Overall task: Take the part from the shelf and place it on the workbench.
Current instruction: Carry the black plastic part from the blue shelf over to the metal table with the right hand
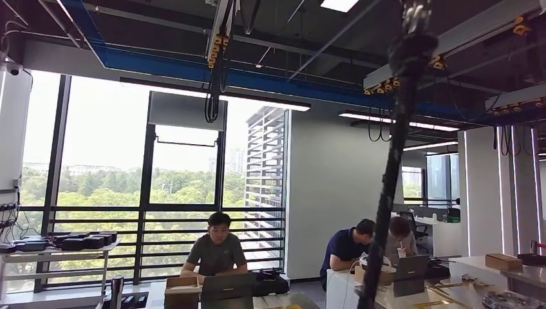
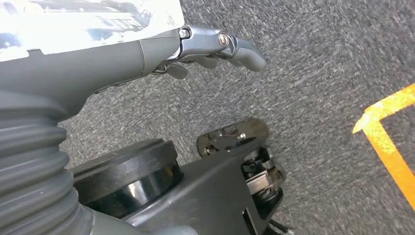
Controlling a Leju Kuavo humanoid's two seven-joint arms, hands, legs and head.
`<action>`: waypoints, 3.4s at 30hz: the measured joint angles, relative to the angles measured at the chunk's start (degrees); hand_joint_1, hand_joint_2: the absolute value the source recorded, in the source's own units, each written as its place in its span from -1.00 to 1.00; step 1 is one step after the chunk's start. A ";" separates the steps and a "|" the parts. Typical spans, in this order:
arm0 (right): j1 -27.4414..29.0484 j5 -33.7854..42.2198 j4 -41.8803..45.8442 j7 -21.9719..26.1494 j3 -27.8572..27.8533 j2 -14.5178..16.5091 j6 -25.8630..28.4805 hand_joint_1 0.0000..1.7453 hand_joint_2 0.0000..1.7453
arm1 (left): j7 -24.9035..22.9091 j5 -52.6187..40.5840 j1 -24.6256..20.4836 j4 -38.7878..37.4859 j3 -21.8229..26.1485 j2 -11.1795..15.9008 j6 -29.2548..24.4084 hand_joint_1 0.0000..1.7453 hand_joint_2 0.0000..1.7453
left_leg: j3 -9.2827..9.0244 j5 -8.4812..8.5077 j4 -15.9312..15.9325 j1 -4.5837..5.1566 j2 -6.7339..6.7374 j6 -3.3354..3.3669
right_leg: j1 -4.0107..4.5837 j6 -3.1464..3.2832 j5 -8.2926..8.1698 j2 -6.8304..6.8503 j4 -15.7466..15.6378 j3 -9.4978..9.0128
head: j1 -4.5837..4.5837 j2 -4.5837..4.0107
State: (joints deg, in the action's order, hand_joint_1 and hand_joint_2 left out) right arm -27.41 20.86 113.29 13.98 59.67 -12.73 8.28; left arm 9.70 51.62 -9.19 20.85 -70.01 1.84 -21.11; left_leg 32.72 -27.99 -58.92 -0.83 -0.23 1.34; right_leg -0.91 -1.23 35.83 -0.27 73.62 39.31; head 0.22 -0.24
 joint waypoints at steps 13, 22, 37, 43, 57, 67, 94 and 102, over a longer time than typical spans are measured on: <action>1.70 -1.71 0.54 -0.05 0.46 0.09 2.60 1.00 1.00 | 0.03 -0.19 -0.11 0.02 -0.02 -0.04 -0.03 -1.00 1.00 | -1.28 -6.19 -5.15 0.37 -0.07 -2.88 | 0.44 3.35 -9.16 0.05 -16.02 -5.86 | -0.20 0.00; 2.18 -1.78 0.67 -0.18 0.82 0.18 2.95 1.00 1.00 | -0.02 -0.24 0.18 0.00 -0.04 0.10 0.02 -1.00 1.00 | 2.07 2.48 -1.23 0.28 -0.08 -2.51 | 0.59 2.27 -5.14 -0.15 -15.47 -9.86 | -0.90 0.04; 1.13 -1.34 0.92 -0.32 0.75 -0.05 2.31 1.00 1.00 | -0.12 -0.57 0.04 0.01 -0.04 -0.01 0.02 -1.00 1.00 | -2.97 -2.45 0.37 0.31 -0.35 -0.97 | 0.83 1.81 -10.75 -0.01 -12.97 -2.93 | 0.13 0.01; -0.18 -0.03 0.91 -0.37 0.25 -0.37 1.23 1.00 1.00 | -0.43 -0.64 -0.54 0.00 -0.04 -0.03 0.09 -1.00 1.00 | -1.83 -5.24 -3.31 0.21 -0.06 -2.90 | 0.44 3.35 -9.27 0.05 -15.51 -5.28 | -0.13 0.00; -0.74 0.04 0.63 -0.26 0.16 -0.42 0.49 1.00 1.00 | -0.85 -0.90 -0.57 0.00 -0.04 0.15 0.09 -1.00 1.00 | 0.79 1.11 0.15 0.01 -0.20 -0.92 | 0.78 1.26 -3.90 0.07 -13.63 -9.19 | -0.60 0.03; -0.63 0.04 0.42 -0.21 0.05 -0.71 0.35 1.00 1.00 | -0.93 -1.02 -0.74 0.01 -0.04 0.01 0.09 -1.00 1.00 | -3.28 -2.56 0.41 0.07 -0.41 -1.26 | 0.67 1.33 -10.88 0.13 -11.91 -2.21 | 0.21 0.02; -0.55 0.03 0.28 -0.25 -0.09 -0.81 0.29 1.00 1.00 | -0.76 -1.01 -0.61 0.00 -0.02 0.37 0.07 -1.00 1.00 | -1.60 -0.63 0.92 -0.05 -0.14 -0.49 | 0.09 0.18 -3.68 0.09 -0.44 1.50 | 0.10 0.00; -0.71 0.02 0.15 -0.61 -0.11 -0.82 0.33 1.00 1.00 | -0.73 -1.05 -0.91 0.00 -0.02 0.39 0.13 -1.00 1.00 | -3.73 -3.59 0.77 -0.04 0.04 -2.96 | 0.20 2.50 -9.31 -0.03 -14.26 -3.82 | -0.09 0.00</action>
State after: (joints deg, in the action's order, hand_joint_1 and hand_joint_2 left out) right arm -28.12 20.88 113.44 13.38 59.56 -13.55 8.61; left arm 8.97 50.57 -10.11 20.85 -70.03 2.23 -20.98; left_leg 28.99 -31.58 -58.15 -0.87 -0.19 -1.62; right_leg -0.70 1.27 26.52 -0.30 59.36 35.48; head 0.13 -0.24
